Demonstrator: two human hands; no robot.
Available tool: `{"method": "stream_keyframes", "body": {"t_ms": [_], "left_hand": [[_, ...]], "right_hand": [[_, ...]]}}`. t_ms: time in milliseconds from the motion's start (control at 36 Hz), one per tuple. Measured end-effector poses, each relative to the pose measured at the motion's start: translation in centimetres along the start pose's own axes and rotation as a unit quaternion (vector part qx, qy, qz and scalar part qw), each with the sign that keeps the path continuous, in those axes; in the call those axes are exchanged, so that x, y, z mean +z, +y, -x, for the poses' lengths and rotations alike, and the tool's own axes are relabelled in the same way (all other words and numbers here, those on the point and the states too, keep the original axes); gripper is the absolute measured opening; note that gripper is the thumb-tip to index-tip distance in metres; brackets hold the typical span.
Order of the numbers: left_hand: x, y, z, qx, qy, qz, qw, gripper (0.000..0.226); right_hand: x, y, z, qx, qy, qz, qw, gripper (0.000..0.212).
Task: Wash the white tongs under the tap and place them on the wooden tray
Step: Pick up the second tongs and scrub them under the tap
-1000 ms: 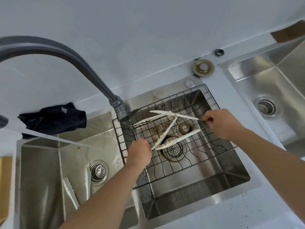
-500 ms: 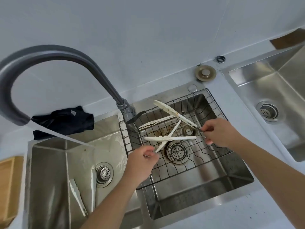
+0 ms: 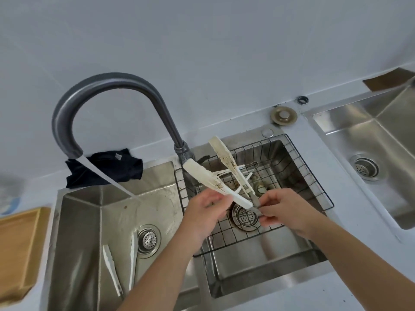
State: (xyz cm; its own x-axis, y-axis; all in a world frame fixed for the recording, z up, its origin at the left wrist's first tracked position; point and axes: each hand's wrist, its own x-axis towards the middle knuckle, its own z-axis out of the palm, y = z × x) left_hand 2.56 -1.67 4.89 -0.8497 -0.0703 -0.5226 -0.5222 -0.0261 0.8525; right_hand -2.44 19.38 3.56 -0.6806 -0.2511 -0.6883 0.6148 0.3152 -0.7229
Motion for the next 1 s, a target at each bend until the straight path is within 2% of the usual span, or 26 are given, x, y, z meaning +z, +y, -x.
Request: {"method": "stream_keyframes", "body": {"t_ms": [139, 222, 333, 444, 611, 778, 889, 1000], "left_hand": [[-0.3, 0.9, 0.8, 0.037, -0.05, 0.101, 0.993, 0.03], [-0.7, 1.3, 1.2, 0.047, -0.088, 0.153, 0.983, 0.053], [-1.2, 1.7, 1.8, 0.058, -0.109, 0.195, 0.973, 0.054], [-1.6, 2.1, 2.7, 0.063, -0.089, 0.216, 0.97, 0.063], [-2.5, 1.6, 3.6, 0.055, -0.051, 0.264, 0.962, 0.049], [-4.1, 1.1, 4.5, 0.043, -0.026, 0.292, 0.955, 0.059], [-4.7, 0.7, 5.0, 0.034, -0.01, 0.302, 0.953, 0.058], [-6.0, 0.3, 5.4, 0.038, -0.003, 0.319, 0.947, 0.056]], "right_hand": [[1.6, -0.3, 1.5, -0.006, -0.049, -0.071, 0.996, 0.013], [2.7, -0.4, 2.3, -0.012, -0.083, -0.09, 0.992, 0.02], [3.8, -0.5, 3.1, -0.009, -0.12, -0.107, 0.987, 0.025], [4.8, -0.6, 3.9, -0.009, -0.131, -0.115, 0.985, 0.025], [6.0, -0.9, 4.7, -0.01, -0.115, -0.103, 0.988, 0.023], [8.4, -1.8, 5.3, -0.033, -0.104, -0.052, 0.993, 0.031], [10.1, -2.6, 5.4, -0.033, -0.084, -0.104, 0.991, 0.023], [12.2, -3.3, 5.6, -0.04, -0.087, -0.093, 0.991, 0.028]]}}
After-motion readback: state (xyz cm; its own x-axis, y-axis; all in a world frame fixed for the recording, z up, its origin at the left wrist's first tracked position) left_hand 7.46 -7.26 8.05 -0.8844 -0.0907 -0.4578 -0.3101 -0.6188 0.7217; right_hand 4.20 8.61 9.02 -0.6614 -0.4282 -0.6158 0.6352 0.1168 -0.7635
